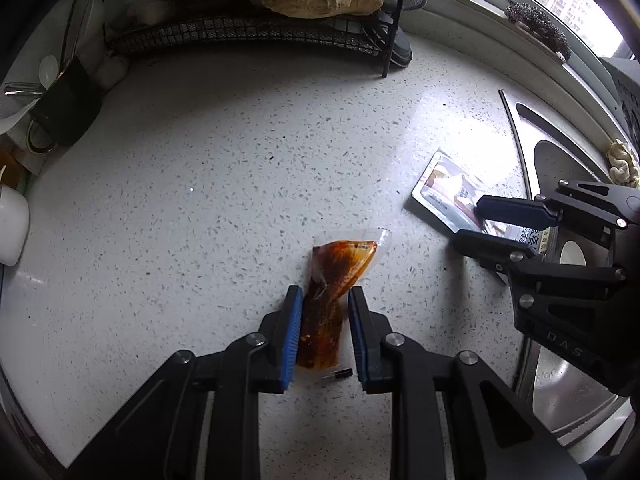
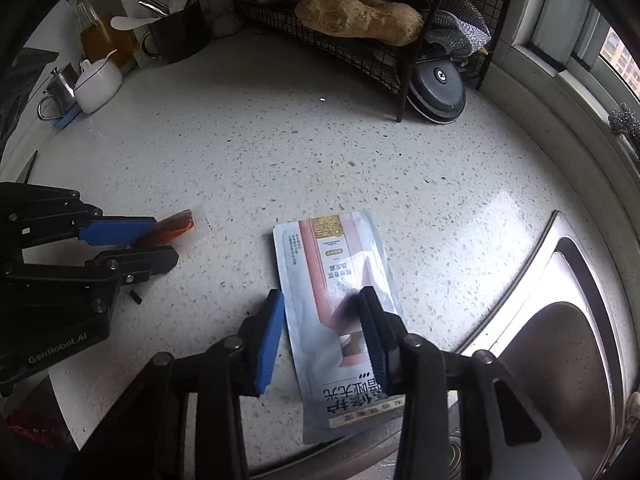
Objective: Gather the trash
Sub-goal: 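Lift the sauce packet and sachet off the counter with both tools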
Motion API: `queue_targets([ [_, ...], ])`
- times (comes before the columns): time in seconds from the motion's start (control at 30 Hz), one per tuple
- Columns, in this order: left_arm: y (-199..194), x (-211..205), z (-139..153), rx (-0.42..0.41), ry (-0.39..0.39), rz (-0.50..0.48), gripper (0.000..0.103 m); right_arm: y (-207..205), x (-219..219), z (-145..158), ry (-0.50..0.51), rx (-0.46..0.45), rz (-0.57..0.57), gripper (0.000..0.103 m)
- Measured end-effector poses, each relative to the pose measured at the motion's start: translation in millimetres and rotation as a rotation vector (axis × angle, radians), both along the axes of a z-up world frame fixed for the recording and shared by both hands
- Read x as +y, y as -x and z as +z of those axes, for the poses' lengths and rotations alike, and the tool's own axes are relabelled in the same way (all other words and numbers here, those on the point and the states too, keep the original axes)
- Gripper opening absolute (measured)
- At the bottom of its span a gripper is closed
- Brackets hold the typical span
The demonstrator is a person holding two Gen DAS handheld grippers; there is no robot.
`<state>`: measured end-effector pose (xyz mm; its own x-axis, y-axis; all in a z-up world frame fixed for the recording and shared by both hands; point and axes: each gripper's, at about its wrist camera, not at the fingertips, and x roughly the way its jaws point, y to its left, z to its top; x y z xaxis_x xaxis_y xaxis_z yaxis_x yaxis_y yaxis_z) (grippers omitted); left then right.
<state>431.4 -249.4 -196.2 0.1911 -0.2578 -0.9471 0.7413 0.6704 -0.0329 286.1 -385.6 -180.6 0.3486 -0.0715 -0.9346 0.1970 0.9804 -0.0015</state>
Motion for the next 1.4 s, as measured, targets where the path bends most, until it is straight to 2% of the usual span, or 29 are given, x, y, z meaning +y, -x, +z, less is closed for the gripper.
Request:
queue_targets([
  [0.03,1.3,4.7,0.8,-0.001,0.002,0.006,0.021,-0.1,3.6,1.3,-0.018,-0.009,0.007,0.013],
  [0.07,2.7,8.9,1.6,-0.002,0.005,0.012,0.021,-1.2,6.4,-1.4,-0.057,0.011,0.008,0.0],
  [0.23,12.6,33.8,6.4,-0.014,0.012,0.047,0.021,-0.4,20.7,-3.6,-0.089,-0.004,0.01,0.0],
  [0.4,25.2,56.7,14.8,-0.024,0.034,0.07,0.021,13.5,43.8,6.9,-0.077,-0.024,0.035,0.0],
  [0.53,34.8,64.5,18.8,-0.021,0.046,0.071,0.021,25.1,51.1,17.8,-0.027,-0.038,0.016,0.0],
  [0.7,42.8,57.8,26.2,-0.024,0.07,0.05,0.021,35.8,35.0,17.8,0.014,-0.04,-0.024,0.001],
  [0.73,43.8,54.2,26.9,-0.026,0.073,0.045,0.021,38.2,31.1,17.9,0.023,-0.036,-0.036,0.002],
  [0.77,43.7,49.5,27.0,-0.025,0.077,0.04,0.021,41.0,27.6,18.7,0.03,-0.034,-0.047,0.009],
  [0.8,44.3,46.3,27.2,-0.025,0.081,0.035,0.021,43.9,24.3,20.2,0.038,-0.033,-0.055,0.025],
  [0.87,49.5,38.7,29.0,-0.025,0.086,0.028,0.021,48.1,17.3,23.7,0.045,-0.038,-0.065,0.047],
  [0.93,50.4,28.9,30.0,-0.022,0.095,0.019,0.021,49.8,14.1,26.8,0.062,-0.038,-0.072,0.056],
  [1.0,47.5,16.5,28.2,-0.022,0.096,0.011,0.021,48.5,7.7,26.4,0.066,-0.026,-0.073,0.071],
  [1.07,44.6,9.3,25.4,-0.019,0.092,0.012,0.021,47.3,0.7,23.3,0.065,-0.012,-0.07,0.078],
  [1.2,39.6,-1.7,19.3,-0.013,0.079,0.017,0.021,36.9,-13.5,9.5,0.038,0.043,-0.052,0.082],
  [1.4,32.2,-13.9,11.1,-0.015,0.051,0.03,0.021,22.5,-29.1,-8.4,0.007,0.074,-0.008,0.082],
])
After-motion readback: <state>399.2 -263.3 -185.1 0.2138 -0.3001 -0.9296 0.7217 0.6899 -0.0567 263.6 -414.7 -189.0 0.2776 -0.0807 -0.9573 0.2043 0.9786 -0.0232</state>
